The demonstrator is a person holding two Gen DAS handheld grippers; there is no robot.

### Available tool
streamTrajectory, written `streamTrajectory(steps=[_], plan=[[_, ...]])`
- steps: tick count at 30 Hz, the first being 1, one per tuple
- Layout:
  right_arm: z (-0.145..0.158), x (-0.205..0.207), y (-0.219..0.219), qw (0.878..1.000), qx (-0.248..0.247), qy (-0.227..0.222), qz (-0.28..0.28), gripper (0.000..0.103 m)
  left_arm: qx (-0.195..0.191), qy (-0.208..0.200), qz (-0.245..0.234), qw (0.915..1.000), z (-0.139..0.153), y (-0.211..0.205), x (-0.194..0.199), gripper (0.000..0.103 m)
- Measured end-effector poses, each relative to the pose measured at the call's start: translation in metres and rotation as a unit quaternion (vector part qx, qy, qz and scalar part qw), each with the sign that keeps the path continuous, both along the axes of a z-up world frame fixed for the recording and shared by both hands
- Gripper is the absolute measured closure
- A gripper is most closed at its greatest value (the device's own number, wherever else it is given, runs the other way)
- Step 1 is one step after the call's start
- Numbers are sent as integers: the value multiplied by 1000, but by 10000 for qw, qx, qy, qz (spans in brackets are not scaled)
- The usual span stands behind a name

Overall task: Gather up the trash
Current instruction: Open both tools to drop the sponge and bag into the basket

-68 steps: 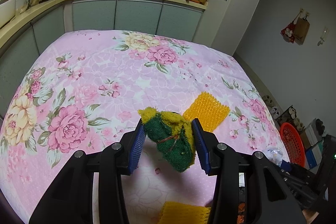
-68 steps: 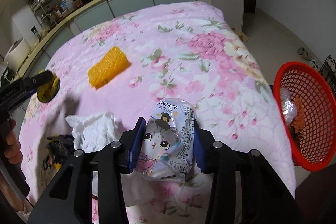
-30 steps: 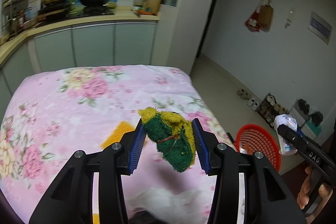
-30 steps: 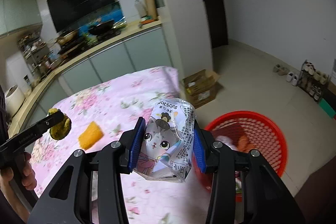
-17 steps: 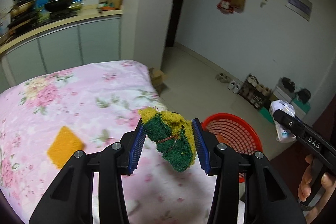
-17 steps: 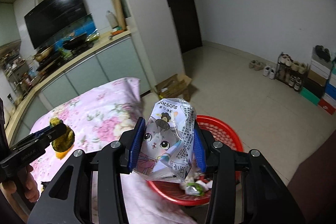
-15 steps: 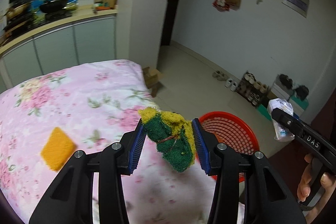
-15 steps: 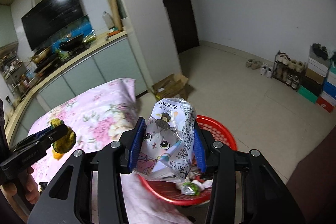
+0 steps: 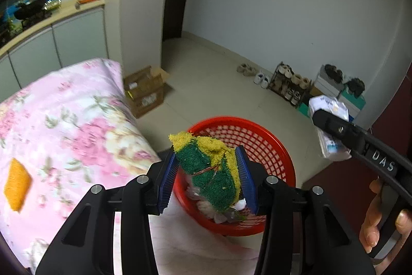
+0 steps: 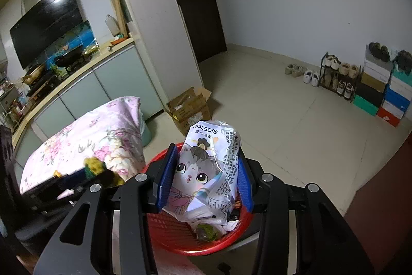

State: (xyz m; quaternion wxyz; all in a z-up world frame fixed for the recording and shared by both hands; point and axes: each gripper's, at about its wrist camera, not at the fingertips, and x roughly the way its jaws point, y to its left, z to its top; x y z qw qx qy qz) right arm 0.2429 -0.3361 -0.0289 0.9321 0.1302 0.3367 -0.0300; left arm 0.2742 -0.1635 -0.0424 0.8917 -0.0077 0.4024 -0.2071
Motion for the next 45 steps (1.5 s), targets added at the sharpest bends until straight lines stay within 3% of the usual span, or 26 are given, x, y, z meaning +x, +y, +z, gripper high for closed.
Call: streamTrajectory(steps=[13, 19, 21, 26, 29, 38, 45], plan=[[-42, 36, -13, 9973, 261, 687, 46, 61, 200, 588, -241, 9978, -53, -43, 16, 59], [-56, 41, -21, 9952, 435, 877, -21, 48, 236, 668, -226, 9972, -60, -45, 20, 51], [-58, 40, -23, 9948, 497, 889, -46, 46, 208, 719, -225, 9969, -61, -43, 20, 44], [-56, 33, -27, 9949, 564, 833, -65, 46, 173, 650, -126, 9977, -53, -33, 18, 29], [-52, 28, -28, 9955, 556, 761, -77, 46, 161, 548, -51, 9984, -44, -25, 15, 26], [-33, 0, -14, 9983, 426, 408, -14, 46, 91, 156, 255, 9995, -10, 7, -5, 26], [-27, -17, 18, 9983, 351, 283, 371, 46, 71, -176, 536, 9984, 18, 51, -36, 26]])
